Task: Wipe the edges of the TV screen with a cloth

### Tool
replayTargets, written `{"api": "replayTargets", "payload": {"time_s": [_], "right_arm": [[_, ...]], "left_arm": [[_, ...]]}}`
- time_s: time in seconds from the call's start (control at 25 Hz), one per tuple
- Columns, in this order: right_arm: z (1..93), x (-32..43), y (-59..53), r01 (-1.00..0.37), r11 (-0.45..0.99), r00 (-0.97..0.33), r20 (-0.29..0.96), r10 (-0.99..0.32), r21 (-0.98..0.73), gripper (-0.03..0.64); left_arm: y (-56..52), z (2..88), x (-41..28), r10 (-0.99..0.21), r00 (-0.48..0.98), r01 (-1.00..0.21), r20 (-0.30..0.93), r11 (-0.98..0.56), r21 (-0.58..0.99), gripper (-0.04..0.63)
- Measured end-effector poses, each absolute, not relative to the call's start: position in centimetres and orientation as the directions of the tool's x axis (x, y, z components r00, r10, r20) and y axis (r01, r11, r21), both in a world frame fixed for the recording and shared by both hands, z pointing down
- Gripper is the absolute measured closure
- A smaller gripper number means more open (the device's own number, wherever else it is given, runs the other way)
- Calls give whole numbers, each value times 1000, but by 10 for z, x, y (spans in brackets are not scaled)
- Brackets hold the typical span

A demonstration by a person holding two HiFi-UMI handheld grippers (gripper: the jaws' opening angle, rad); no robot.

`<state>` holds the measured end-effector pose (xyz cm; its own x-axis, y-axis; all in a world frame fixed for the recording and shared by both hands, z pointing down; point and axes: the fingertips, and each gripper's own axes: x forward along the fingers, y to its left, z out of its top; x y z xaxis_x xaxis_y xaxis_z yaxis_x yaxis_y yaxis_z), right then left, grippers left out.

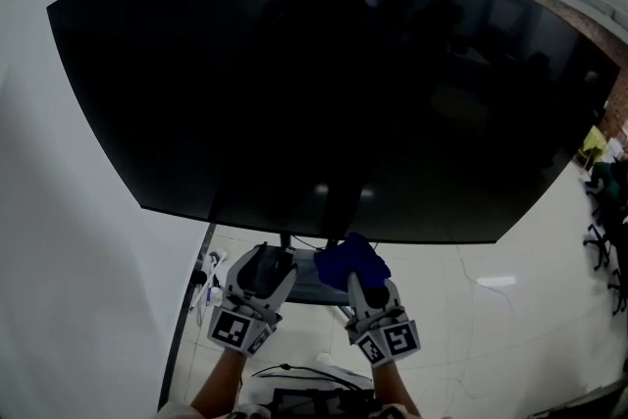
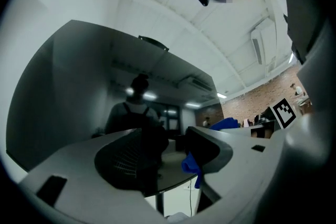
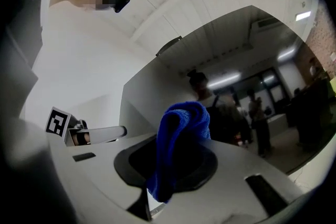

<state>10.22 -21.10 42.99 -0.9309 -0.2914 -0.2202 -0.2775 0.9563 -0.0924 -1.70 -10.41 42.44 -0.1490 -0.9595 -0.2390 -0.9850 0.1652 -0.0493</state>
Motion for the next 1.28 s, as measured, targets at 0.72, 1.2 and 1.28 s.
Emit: {"api": "replayTargets", "payload": {"time_s": [0.72, 1.2, 1.28], "right_arm": [[309, 44, -268, -205, 968, -891, -438, -123, 145, 551], [32, -30, -202, -360, 697, -811, -577, 93, 620, 546], [-15, -36, -188, -422, 607, -795, -597, 110, 674, 546]], "left_arm": [[-177, 393, -47, -979, -80, -993, -188, 96, -75, 339], [-179, 364, -73, -973, 96, -995, -208, -97, -8, 339], [-178, 360, -75, -968, 109, -994, -224, -109, -14, 339]]}}
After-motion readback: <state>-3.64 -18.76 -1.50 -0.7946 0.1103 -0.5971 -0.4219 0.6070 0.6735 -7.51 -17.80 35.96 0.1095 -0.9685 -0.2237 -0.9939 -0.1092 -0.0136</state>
